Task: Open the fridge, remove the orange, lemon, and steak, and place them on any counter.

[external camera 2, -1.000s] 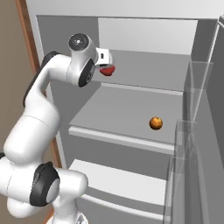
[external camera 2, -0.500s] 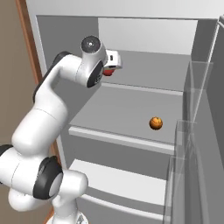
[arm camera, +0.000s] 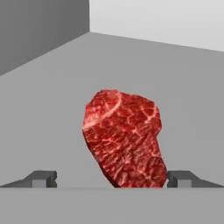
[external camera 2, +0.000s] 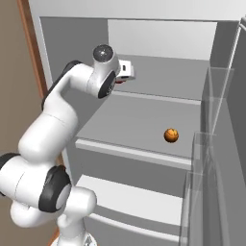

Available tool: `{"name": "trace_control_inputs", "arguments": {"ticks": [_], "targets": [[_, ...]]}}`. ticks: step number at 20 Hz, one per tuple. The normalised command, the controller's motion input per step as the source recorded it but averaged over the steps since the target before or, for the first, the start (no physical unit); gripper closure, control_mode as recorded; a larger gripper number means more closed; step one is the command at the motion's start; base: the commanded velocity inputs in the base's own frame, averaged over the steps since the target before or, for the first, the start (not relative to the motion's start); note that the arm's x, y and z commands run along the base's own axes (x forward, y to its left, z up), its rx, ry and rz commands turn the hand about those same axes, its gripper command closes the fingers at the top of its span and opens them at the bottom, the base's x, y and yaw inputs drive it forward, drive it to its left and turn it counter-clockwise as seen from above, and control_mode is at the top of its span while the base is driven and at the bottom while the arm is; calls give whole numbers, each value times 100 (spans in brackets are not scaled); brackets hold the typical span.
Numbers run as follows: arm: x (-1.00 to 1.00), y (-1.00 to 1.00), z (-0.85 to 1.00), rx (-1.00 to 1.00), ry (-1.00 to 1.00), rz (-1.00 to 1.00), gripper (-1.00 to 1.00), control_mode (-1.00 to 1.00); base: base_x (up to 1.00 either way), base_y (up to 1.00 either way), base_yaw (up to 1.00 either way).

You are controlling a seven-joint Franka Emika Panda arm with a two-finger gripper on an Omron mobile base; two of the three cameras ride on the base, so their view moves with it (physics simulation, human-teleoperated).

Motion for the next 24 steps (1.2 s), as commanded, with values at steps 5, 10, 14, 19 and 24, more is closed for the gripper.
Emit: {"name": "trace_control_inputs", "arguments": {"ticks": [5, 10, 14, 19, 24], "targets": [[54, -7, -3, 0, 0, 0, -100, -100, 0, 0, 0], [33, -17, 0, 0, 0, 0, -100, -100, 0, 0, 0], [9, -22, -16, 0, 0, 0, -100, -100, 0, 0, 0], [0, -2, -46, -1, 1, 0, 100, -100, 0, 0, 0], [-6, 6, -45, -1, 0, 0, 100, -100, 0, 0, 0]]}}
